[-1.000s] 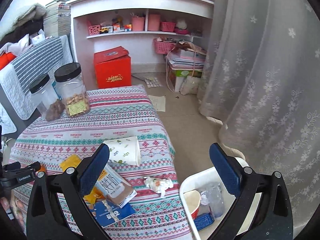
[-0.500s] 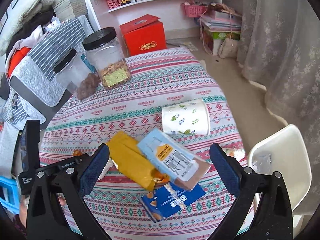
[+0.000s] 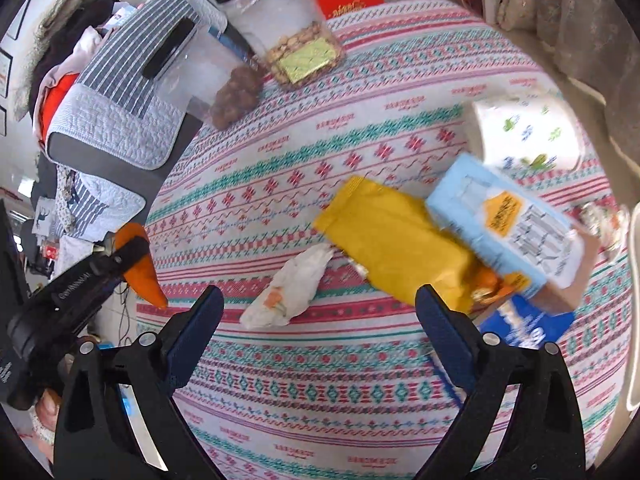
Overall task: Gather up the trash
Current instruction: 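Grasp the orange peel with the left gripper while the right gripper grasps the white tissue, then carry the white tissue over the white bin and open the right gripper, then carry the orange peel over the white bin and open the left gripper, then grasp the yellow packet with the left gripper while the right gripper grasps the milk carton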
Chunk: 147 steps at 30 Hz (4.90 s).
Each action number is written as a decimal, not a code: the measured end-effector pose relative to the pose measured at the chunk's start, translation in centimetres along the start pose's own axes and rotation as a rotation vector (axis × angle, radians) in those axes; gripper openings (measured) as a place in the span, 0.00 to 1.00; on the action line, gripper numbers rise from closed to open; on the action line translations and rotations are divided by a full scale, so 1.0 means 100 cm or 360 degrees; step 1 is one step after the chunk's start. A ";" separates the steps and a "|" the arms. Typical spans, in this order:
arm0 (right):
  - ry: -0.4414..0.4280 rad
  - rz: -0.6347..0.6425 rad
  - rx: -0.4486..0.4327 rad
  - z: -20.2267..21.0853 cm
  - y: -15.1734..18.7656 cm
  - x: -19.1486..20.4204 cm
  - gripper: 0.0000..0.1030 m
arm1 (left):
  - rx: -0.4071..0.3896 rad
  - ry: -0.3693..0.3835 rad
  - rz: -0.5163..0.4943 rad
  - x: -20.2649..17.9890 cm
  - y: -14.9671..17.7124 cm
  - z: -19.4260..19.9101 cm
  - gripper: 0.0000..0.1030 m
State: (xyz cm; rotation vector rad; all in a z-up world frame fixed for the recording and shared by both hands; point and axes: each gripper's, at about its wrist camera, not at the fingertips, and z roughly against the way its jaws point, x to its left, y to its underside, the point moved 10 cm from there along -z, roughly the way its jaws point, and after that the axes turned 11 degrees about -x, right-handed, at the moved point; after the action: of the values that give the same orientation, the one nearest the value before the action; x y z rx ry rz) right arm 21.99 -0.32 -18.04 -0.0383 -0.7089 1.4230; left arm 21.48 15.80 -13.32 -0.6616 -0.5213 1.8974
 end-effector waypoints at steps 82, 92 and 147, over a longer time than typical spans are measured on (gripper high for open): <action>0.0699 0.0378 -0.1265 0.264 -0.116 -0.185 0.34 | -0.0595 0.0518 -0.0517 -0.238 0.029 0.112 0.18; 0.0913 0.0155 -0.1195 0.296 -0.109 -0.286 0.55 | -0.0516 0.0657 -0.0619 -0.316 0.069 0.115 0.18; 0.1211 -0.0047 -0.1219 0.338 -0.097 -0.345 0.93 | -0.0257 0.0525 -0.0833 -0.392 0.153 0.072 0.88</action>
State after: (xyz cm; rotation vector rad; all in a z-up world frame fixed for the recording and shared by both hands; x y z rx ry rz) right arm 15.45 -46.24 -1.54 -1.0991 -0.5582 0.9196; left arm 19.40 -26.59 -9.08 -0.8312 -0.5708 1.2373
